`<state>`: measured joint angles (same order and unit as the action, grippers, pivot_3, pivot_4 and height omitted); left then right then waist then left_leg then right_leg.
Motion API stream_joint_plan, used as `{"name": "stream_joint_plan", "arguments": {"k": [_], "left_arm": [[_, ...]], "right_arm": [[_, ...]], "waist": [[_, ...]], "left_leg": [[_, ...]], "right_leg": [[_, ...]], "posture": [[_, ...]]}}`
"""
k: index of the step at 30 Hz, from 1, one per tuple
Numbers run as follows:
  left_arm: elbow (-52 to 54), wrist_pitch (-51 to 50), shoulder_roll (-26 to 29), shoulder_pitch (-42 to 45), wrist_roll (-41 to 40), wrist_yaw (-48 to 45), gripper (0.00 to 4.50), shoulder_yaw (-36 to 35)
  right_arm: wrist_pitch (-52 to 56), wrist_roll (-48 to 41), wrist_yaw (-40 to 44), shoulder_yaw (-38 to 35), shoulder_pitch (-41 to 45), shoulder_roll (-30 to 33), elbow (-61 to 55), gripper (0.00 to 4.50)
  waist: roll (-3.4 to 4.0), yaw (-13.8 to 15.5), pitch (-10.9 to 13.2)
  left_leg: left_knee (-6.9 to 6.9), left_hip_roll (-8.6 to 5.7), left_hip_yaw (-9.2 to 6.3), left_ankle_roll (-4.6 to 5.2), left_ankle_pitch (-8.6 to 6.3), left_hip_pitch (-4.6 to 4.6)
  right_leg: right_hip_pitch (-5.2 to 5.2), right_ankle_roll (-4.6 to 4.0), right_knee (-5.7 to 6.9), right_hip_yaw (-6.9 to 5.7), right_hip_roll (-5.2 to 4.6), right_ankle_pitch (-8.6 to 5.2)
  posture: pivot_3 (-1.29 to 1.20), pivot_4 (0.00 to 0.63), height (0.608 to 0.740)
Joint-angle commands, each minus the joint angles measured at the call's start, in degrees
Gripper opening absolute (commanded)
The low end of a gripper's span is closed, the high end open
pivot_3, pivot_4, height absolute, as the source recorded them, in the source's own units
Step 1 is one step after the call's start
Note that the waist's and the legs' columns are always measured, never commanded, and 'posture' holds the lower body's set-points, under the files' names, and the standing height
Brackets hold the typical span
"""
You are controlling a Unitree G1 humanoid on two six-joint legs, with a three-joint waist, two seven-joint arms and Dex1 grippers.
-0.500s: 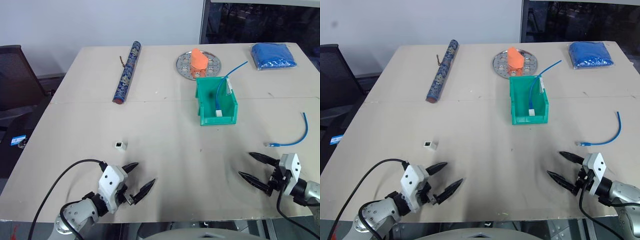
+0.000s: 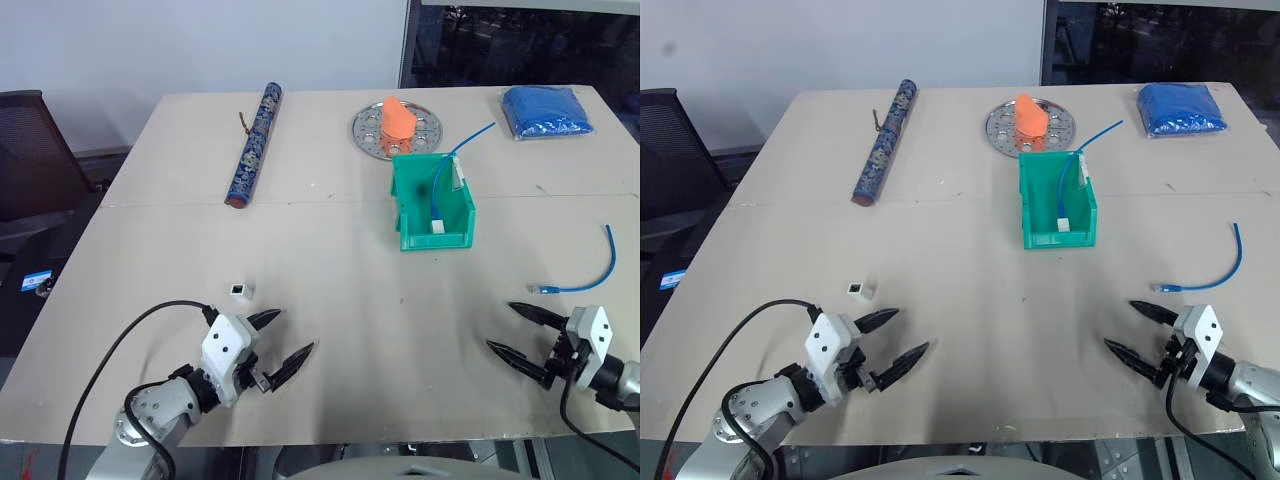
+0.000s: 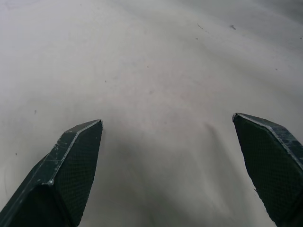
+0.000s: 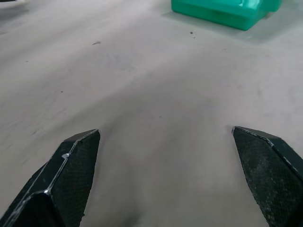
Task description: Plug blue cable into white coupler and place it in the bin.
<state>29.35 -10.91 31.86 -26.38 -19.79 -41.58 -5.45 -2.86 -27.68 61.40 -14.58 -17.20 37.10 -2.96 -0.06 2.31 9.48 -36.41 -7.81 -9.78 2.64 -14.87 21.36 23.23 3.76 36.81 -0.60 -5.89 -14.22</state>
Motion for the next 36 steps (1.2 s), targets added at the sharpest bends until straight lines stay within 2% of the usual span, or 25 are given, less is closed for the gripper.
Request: {"name": "stream_joint_plan", "arguments": {"k": [1,8,14,20,27,32,36], "left_arm": [[0.08,0.95,0.47,0.5,-0.2,-0.84,4.5,-0.2],[4.96,-5.34,5.99,9.27,-6.37,-6.44,4.5,0.59],[11.06,-16.03,12.11,19.52,-18.18,-11.98,4.5,2.23],[12.32,-21.06,17.2,26.88,-21.87,-15.65,4.5,4.01],[12.94,-20.71,17.45,27.5,-20.63,-14.96,4.5,3.94],[12.1,-18.56,17.4,26.35,-18.21,-14.96,4.5,3.48],[11.16,-18.27,16.52,27.37,-17.84,-13.89,4.5,3.19]], "right_arm": [[-0.62,-2.74,0.59,-4.35,1.49,0.77,0.71,4.4],[-1.58,-1.22,2.58,-8.52,11.09,6.69,13.96,4.4],[-1.65,4.45,6.21,-5.01,19.36,12.91,27.95,4.4],[-4.27,9.01,11.73,-0.23,25.85,15.35,36.82,4.4],[-5.76,11.35,15.96,4.24,32.19,14.14,40.42,4.4],[-7.45,13.31,17.21,6.31,33.54,14.24,42.15,2.19],[-8.06,13.51,18.13,7.07,34.14,14.21,42.08,0.16]], "waist": [[0.0,0.01,0.0],[0.0,-0.03,0.0],[0.05,-0.19,-0.02],[0.07,-0.92,-0.02],[0.05,-1.68,-0.02],[0.05,-1.56,-0.02],[0.04,-1.53,-0.03]], "left_leg": [[0.0,0.0,0.0,0.0,0.0,0.0],[-0.15,0.01,0.06,-0.01,0.01,0.0],[-0.18,0.03,0.09,-0.04,0.29,0.06],[-0.18,0.09,0.13,-0.05,0.3,0.06],[-0.19,0.13,0.21,-0.05,0.3,0.05],[-0.21,0.17,0.26,-0.05,0.3,0.05],[-0.35,0.17,0.34,-0.05,0.3,0.06]], "right_leg": [[0.0,0.0,0.0,0.01,0.0,0.0],[-0.02,-0.06,0.04,0.03,0.05,0.11],[0.04,-0.15,0.05,0.04,0.07,0.17],[0.05,-0.16,0.05,0.06,0.11,0.17],[0.05,-0.17,0.05,0.14,0.14,0.18],[0.06,-0.22,0.05,0.18,0.19,0.21],[0.04,-0.28,0.05,0.25,0.19,0.27]], "posture": [[0.0,0.15,0.74],[0.0,0.15,0.74],[0.0,0.15,0.74],[0.0,0.15,0.74],[0.0,0.15,0.74],[0.0,0.15,0.74],[0.0,0.15,0.74]]}}
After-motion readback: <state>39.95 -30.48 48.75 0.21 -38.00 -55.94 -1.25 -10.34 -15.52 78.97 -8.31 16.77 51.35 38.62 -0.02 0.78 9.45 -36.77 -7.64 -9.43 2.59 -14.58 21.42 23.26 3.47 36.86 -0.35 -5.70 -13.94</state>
